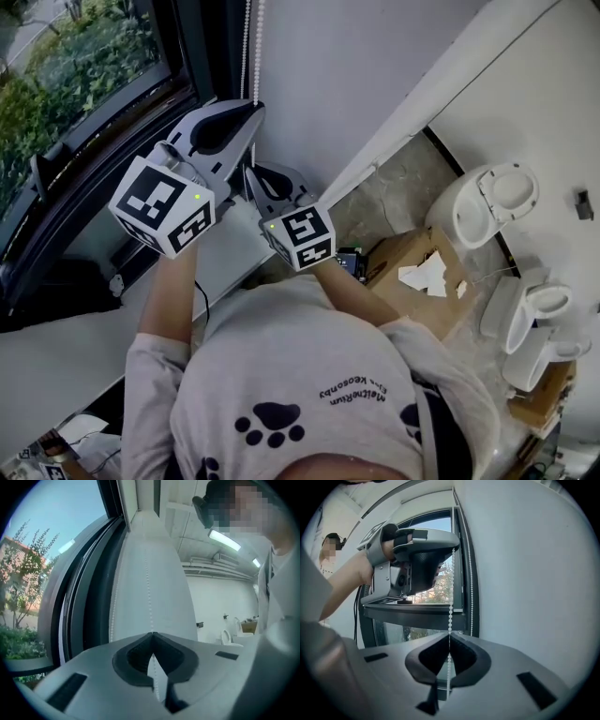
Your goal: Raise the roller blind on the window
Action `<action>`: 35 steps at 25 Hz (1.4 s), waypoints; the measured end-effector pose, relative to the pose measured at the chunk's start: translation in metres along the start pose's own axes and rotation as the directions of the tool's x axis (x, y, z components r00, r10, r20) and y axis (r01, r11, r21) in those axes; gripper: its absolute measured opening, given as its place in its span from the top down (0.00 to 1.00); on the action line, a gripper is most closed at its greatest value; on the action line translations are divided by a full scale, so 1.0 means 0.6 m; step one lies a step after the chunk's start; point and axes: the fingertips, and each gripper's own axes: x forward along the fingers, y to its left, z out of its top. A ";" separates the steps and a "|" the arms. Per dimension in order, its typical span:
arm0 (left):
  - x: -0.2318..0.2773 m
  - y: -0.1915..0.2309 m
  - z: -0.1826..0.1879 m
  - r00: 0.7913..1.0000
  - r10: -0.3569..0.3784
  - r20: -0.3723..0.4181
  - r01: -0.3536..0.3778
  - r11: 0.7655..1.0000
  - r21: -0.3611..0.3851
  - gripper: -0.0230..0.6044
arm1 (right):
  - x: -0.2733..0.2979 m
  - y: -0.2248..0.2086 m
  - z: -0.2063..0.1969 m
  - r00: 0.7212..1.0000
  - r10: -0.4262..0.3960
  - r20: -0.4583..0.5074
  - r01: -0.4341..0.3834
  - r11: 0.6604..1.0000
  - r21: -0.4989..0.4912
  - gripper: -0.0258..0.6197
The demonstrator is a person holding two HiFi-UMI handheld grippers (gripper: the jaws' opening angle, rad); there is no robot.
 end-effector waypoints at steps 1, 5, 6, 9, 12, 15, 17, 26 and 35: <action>0.000 0.001 -0.002 1.000 -0.002 0.010 0.002 1.000 -0.016 0.95 | 0.001 -0.002 -0.002 1.000 -0.004 -0.004 0.004 1.000 -0.004 0.95; -0.001 0.003 -0.035 1.000 0.005 -0.007 -0.005 0.998 -0.055 0.95 | 0.008 -0.008 -0.032 0.999 -0.008 -0.048 0.008 1.000 0.002 0.95; 0.000 0.003 -0.048 1.000 0.003 -0.014 -0.004 0.997 -0.074 0.95 | 0.009 -0.010 -0.046 0.998 -0.009 -0.063 0.010 1.000 0.008 0.95; 0.001 -0.002 -0.088 0.999 0.000 -0.040 -0.005 0.993 -0.118 0.95 | 0.011 -0.012 -0.089 0.993 -0.008 -0.117 0.011 1.000 0.023 0.95; 0.004 -0.009 -0.131 0.997 -0.001 -0.072 -0.010 0.989 -0.151 0.95 | 0.014 -0.012 -0.129 0.987 -0.010 -0.159 0.014 1.000 0.022 0.95; 0.004 -0.013 -0.168 0.995 0.001 -0.099 -0.018 0.985 -0.174 0.95 | 0.015 -0.011 -0.162 0.980 -0.014 -0.198 0.018 1.000 0.015 0.95; 0.001 -0.015 -0.188 0.994 0.006 -0.112 -0.027 0.982 -0.190 0.95 | 0.015 -0.010 -0.183 0.974 -0.013 -0.224 0.017 1.000 0.018 0.95; -0.006 -0.021 -0.270 0.985 0.013 -0.174 -0.057 0.966 -0.251 0.95 | 0.012 -0.007 -0.263 0.939 0.005 -0.344 0.012 0.999 0.047 0.95; -0.017 -0.033 -0.326 0.977 -0.008 -0.215 -0.063 0.944 -0.323 0.95 | 0.005 0.002 -0.319 0.899 0.018 -0.438 0.003 0.999 0.047 0.95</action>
